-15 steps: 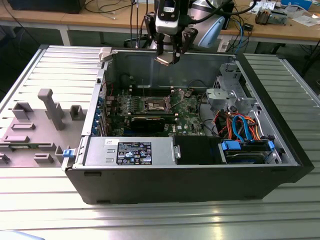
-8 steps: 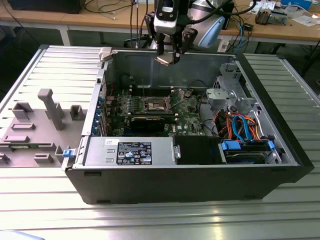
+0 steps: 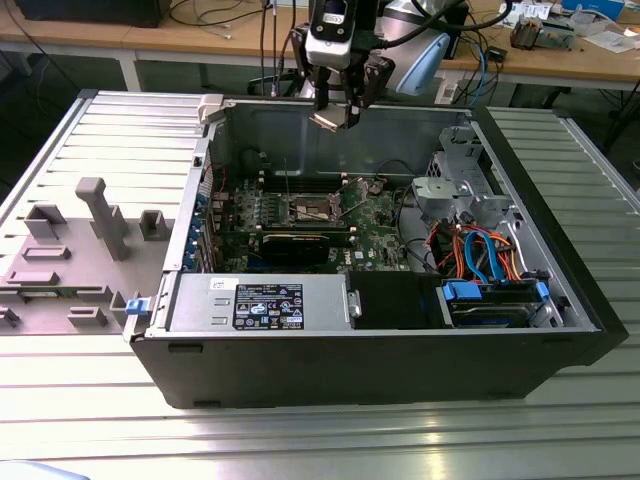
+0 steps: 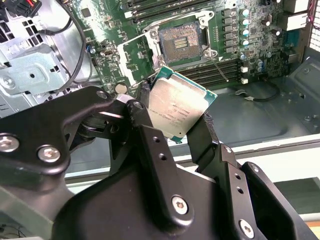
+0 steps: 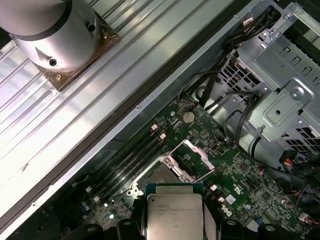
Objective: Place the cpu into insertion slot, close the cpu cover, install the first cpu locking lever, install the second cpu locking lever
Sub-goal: 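Place the cpu into insertion slot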
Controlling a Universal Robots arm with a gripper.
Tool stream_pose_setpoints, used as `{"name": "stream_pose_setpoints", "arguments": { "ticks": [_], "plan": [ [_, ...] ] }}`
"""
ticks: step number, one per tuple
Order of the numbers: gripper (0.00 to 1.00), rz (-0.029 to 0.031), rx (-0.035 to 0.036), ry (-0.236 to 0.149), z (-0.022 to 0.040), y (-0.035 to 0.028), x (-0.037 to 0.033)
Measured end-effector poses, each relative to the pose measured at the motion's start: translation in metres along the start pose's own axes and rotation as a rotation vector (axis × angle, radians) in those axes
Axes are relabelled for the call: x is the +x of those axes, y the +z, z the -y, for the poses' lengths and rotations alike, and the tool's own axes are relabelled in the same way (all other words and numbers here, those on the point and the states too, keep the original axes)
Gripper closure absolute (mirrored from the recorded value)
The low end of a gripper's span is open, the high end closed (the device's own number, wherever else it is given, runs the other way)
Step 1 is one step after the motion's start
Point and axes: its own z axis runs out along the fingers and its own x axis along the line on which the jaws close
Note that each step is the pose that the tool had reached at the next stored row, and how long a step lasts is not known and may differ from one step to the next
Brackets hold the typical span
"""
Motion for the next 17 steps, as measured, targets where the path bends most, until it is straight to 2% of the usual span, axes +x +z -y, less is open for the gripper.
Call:
{"name": "stream_pose_setpoints", "arguments": {
  "ticks": [17],
  "plan": [
    [0.45,0.0089,-0.0019,0.1,0.0001,0.0003,0.0]
  ]
}}
